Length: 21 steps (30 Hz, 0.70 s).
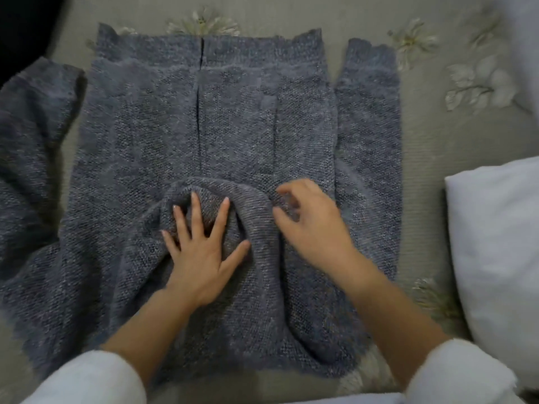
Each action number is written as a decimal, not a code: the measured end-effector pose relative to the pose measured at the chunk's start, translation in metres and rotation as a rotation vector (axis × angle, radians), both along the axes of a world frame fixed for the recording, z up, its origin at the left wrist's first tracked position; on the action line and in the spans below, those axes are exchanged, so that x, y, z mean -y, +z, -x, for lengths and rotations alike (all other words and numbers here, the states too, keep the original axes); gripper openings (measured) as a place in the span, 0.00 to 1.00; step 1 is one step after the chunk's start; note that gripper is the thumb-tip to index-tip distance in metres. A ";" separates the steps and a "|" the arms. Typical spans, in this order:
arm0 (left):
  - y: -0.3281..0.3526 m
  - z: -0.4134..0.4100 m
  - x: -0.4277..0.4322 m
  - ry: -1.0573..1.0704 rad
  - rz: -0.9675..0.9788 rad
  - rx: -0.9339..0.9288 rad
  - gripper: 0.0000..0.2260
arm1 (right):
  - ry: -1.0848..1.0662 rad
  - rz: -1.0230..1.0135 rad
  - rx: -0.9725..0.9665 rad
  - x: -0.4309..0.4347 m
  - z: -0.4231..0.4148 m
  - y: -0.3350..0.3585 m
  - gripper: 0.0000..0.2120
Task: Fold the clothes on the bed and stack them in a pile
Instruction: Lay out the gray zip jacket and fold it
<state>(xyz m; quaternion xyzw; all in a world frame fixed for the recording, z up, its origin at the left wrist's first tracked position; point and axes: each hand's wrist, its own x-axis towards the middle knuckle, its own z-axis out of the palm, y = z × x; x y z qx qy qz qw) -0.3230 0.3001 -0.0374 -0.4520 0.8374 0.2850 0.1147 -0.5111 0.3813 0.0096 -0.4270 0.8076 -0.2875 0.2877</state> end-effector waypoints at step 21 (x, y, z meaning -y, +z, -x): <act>-0.007 0.035 0.005 -0.091 -0.144 0.384 0.44 | -0.838 0.190 1.112 -0.062 0.127 0.084 0.11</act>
